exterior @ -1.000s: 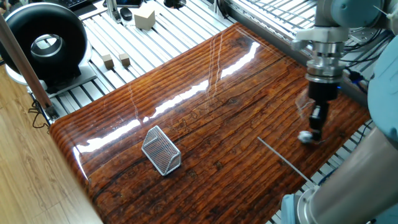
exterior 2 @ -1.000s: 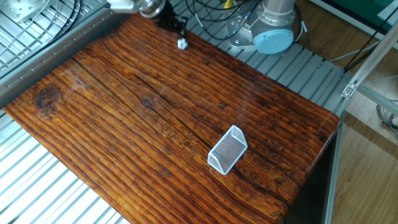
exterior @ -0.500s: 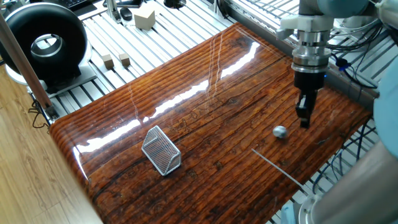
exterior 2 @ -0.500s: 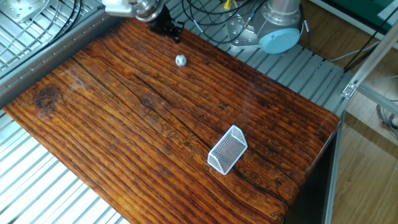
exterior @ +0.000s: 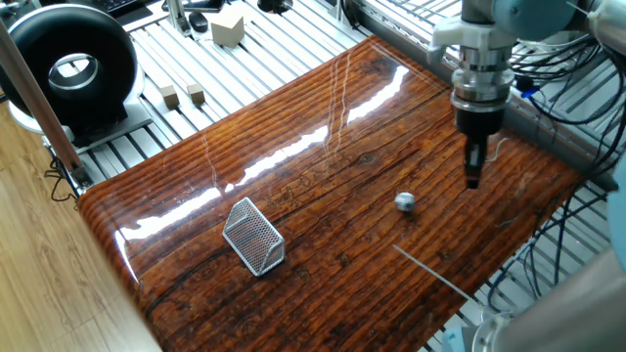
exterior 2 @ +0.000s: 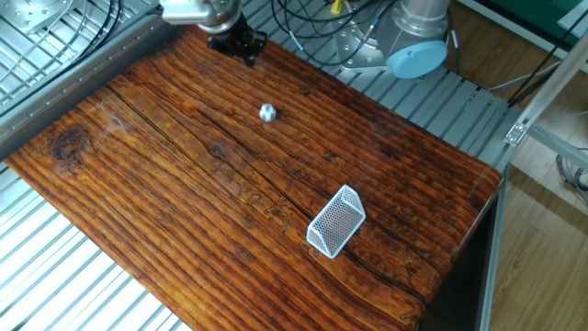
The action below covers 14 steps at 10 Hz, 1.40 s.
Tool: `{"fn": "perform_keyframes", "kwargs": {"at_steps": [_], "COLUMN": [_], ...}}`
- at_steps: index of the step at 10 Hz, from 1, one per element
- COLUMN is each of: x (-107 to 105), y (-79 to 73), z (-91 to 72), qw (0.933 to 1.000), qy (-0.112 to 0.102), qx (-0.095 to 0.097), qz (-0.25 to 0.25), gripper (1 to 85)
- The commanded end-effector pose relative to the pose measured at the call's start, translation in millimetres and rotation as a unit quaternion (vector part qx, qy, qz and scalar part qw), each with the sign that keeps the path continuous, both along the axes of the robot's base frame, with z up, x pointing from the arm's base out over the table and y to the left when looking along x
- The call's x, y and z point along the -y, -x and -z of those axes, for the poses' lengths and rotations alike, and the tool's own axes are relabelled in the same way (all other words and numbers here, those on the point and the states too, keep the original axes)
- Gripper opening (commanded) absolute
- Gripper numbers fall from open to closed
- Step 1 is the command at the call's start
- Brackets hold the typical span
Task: Push the soccer ball into the goal
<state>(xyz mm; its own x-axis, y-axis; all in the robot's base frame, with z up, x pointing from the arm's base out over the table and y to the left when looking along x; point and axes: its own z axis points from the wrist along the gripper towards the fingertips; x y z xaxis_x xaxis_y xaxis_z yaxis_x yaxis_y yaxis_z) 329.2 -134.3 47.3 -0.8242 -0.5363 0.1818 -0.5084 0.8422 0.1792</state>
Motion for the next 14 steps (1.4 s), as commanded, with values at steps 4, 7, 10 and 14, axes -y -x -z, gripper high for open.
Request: {"fn": "perform_keyframes", "kwargs": {"at_steps": [4,7,10,14], "x": [-92.0,-52.0,26.4,30.8], "y": [-92.2,-99.8,-84.4,-104.1], "z": [-6.0,-5.7,-5.6,-6.6], "qw": [0.9833,0.9878,0.9881,0.9799], "qy": [-0.108,-0.042,0.101,0.103], "qx": [0.143,0.139,0.114,0.147], "qz": [0.029,0.057,-0.019,-0.086], "gripper": [1.0,1.0,1.0,1.0]}}
